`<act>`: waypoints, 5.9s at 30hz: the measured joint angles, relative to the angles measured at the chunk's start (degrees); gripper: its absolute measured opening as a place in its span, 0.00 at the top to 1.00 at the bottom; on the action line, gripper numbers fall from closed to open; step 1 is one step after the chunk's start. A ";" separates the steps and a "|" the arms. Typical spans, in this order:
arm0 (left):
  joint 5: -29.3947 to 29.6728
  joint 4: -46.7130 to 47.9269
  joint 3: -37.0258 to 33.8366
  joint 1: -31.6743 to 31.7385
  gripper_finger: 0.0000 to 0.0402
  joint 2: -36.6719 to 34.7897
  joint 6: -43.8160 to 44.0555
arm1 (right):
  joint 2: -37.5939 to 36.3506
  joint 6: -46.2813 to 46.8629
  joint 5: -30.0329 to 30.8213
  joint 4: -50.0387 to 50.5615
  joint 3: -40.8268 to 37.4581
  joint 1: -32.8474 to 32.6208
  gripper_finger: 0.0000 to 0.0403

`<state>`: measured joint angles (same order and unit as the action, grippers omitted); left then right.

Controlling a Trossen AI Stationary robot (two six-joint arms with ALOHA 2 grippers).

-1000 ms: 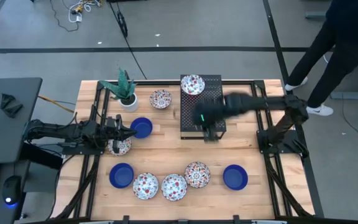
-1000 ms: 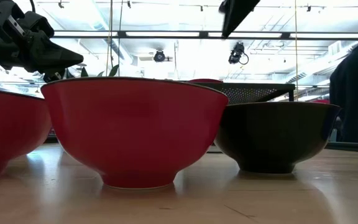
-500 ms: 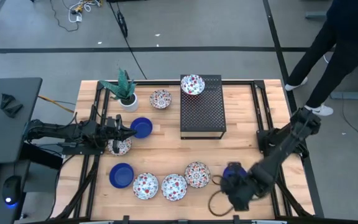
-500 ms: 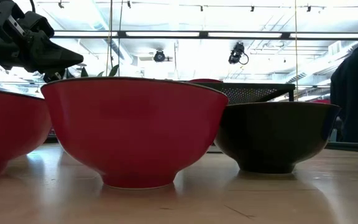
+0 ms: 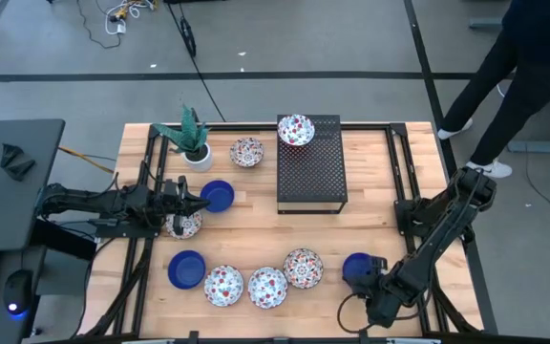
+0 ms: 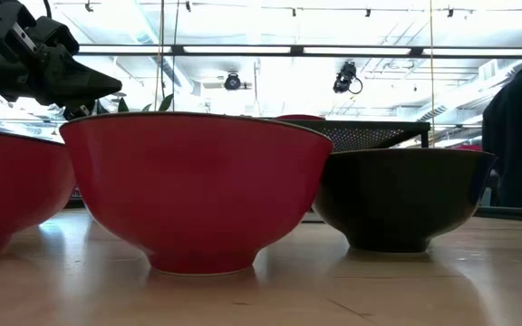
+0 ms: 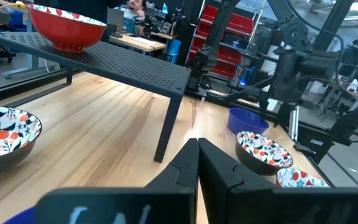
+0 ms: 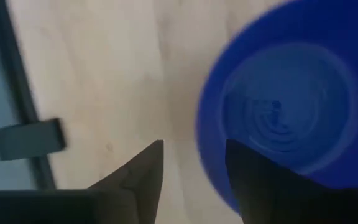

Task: Pick & Place Mini bowls
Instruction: Put the bottom right blue bowl on the shelf, then put the bottom orange white bowl on the shelf

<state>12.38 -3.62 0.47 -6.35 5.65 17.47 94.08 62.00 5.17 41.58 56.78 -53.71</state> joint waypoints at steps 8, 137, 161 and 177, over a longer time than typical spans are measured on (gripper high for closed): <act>0.00 0.00 0.00 0.00 0.97 0.00 0.00 | 0.00 -3.21 1.47 -0.55 -1.45 0.05 0.72; 11.60 -4.87 -0.02 -11.21 0.97 1.09 4.46 | 5.70 -48.95 8.21 -43.72 -5.00 17.25 0.55; 13.14 -5.71 -0.02 -11.21 0.97 10.54 9.07 | 4.85 -46.95 11.57 -38.95 -3.37 14.35 0.96; 13.55 -6.02 -0.02 -11.21 0.97 10.49 8.96 | -12.35 -56.27 24.83 -7.81 12.21 26.01 0.98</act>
<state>25.93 -9.64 0.45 -17.56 16.14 26.43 81.73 5.73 30.00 33.77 68.98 -27.70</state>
